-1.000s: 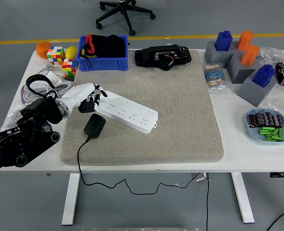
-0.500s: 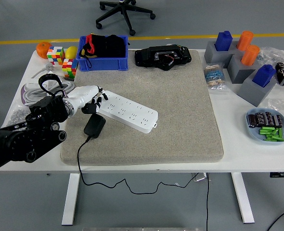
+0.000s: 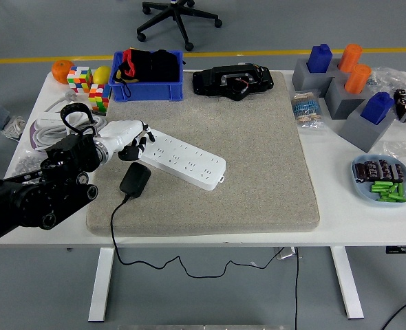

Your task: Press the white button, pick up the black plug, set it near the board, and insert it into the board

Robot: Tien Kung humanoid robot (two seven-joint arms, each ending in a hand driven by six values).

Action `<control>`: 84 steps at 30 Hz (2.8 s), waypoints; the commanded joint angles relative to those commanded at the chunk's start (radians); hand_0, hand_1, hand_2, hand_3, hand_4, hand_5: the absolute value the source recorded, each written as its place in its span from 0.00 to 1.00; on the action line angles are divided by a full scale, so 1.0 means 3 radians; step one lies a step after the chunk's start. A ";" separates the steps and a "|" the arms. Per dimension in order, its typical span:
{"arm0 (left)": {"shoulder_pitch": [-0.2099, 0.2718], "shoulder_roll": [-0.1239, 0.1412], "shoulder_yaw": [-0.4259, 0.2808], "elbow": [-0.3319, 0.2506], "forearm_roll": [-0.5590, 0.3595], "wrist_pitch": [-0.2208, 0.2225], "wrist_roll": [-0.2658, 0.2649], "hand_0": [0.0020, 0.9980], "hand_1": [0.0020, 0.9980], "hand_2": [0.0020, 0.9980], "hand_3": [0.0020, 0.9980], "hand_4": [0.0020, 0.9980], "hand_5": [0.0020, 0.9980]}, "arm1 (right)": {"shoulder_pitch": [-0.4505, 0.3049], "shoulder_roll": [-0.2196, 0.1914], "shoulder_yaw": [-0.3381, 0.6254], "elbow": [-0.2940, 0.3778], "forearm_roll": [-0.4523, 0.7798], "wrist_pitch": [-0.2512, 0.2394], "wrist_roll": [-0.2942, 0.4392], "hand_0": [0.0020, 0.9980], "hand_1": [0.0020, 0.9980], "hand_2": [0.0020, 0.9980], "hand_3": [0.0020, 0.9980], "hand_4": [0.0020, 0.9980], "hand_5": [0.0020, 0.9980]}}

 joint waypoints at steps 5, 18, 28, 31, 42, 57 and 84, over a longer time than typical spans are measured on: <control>-0.0027 -0.0011 0.0110 0.0024 0.0014 -0.0010 0.0004 0.00 0.00 0.11 0.65 0.07 0.00 | 0.0000 0.0000 -0.0003 0.0000 0.0002 0.0001 0.0000 0.75 0.72 0.69 0.65 0.71 0.41; -0.0069 -0.0026 0.0235 0.0083 0.0017 -0.0012 -0.0002 0.00 0.00 0.12 0.65 0.07 0.00 | -0.0001 0.0002 -0.0015 0.0000 0.0003 0.0001 0.0000 0.75 0.72 0.69 0.65 0.71 0.41; -0.0101 -0.0050 0.0256 0.0192 -0.0015 0.0000 -0.0047 0.00 0.00 0.12 0.65 0.08 0.00 | 0.0001 0.0013 -0.0019 0.0000 0.0005 0.0000 0.0001 0.75 0.72 0.69 0.65 0.71 0.41; -0.0111 -0.0045 0.0271 0.0209 -0.0013 0.0003 -0.0055 0.00 0.00 0.12 0.65 0.08 0.00 | -0.0003 0.0009 -0.0025 0.0000 0.0004 0.0000 0.0001 0.75 0.72 0.69 0.65 0.71 0.41; -0.0115 -0.0078 0.0379 0.0254 -0.0011 0.0015 -0.0084 0.00 0.00 0.12 0.65 0.08 0.00 | -0.0011 0.0010 -0.0049 -0.0002 0.0009 0.0001 0.0001 0.75 0.72 0.69 0.65 0.71 0.41; 0.0050 0.0089 -0.0261 -0.0407 0.0242 0.0121 -0.0159 0.00 0.02 0.12 0.65 0.14 0.00 | -0.0022 0.0007 -0.0051 0.0005 0.0004 0.0000 0.0003 0.75 0.72 0.69 0.65 0.71 0.41; 0.1435 0.0395 -0.1225 -0.1678 0.0881 -0.0103 0.0775 0.82 0.91 0.93 0.94 1.00 0.70 | -0.0050 0.0032 -0.0004 0.0012 -0.0018 0.0000 0.0003 0.74 0.72 0.69 0.65 0.71 0.41</control>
